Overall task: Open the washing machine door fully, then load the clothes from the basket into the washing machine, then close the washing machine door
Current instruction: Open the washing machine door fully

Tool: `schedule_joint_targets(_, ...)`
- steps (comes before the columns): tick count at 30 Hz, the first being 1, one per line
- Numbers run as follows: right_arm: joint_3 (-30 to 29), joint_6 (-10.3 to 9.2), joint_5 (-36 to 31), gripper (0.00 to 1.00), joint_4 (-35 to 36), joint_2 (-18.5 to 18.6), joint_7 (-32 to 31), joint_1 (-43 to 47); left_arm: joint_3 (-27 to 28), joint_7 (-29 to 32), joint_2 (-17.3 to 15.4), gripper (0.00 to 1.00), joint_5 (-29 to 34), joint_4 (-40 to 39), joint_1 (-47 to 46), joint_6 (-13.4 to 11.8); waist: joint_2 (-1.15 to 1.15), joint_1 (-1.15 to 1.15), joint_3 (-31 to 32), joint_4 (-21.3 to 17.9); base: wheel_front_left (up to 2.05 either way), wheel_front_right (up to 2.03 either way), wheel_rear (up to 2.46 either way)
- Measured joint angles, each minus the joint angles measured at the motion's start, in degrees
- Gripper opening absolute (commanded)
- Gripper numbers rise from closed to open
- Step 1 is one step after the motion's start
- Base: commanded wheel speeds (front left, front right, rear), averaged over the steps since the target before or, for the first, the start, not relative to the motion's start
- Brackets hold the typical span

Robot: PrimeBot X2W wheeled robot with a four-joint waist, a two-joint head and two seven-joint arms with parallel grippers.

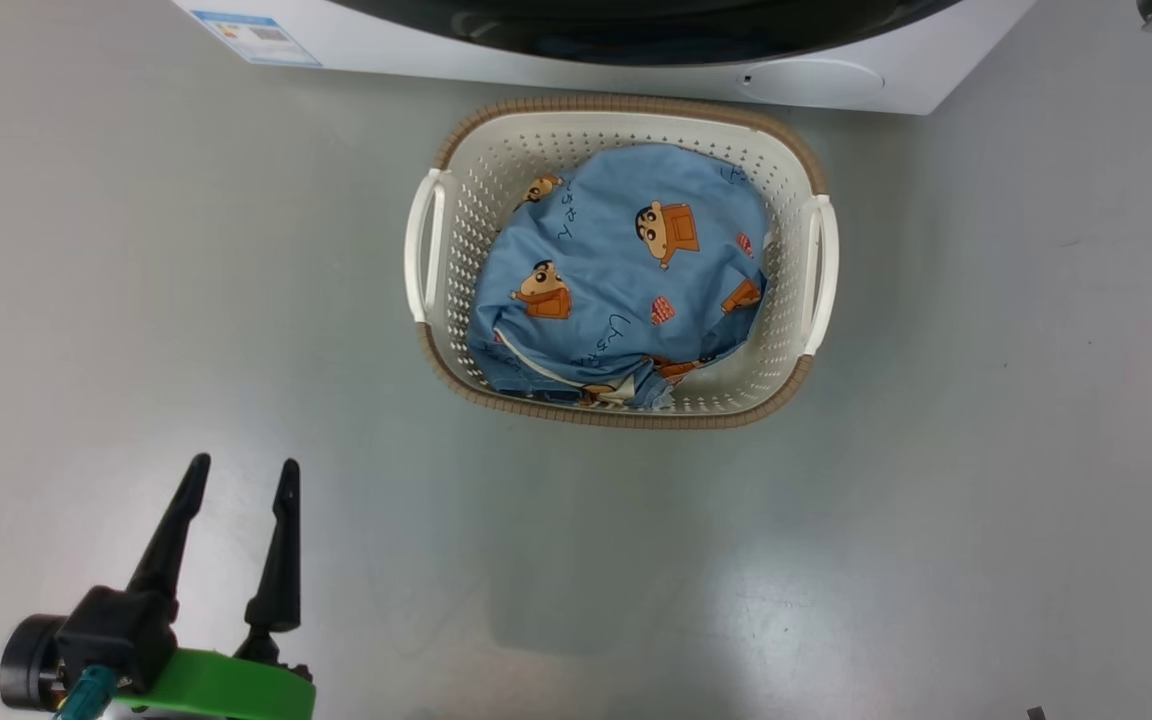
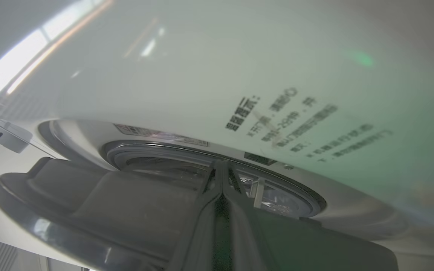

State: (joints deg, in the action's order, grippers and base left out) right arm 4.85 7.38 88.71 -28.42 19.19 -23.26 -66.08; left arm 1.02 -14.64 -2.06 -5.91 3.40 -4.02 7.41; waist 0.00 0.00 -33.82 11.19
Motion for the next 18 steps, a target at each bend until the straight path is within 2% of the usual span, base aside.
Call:
schedule_joint_targets(8, 1.3, -0.09, -0.4, 0.00, -1.3, 1.6, -1.4, -0.9, -0.5, 0.0, 0.0, 1.00, -0.8, 0.5, 0.2, 0.0, 0.00, 0.00, 0.6, 0.8, 0.00, 0.00, 0.00)
schedule_joint_targets(18, 2.8, -0.57, -0.4, 0.00, -1.8, 1.7, -1.6, -1.0, -0.2, 0.0, 0.0, 1.00, -1.1, 0.7, 0.2, 0.0, 0.00, 0.00, 1.3, 0.3, 0.00, 0.00, 0.00)
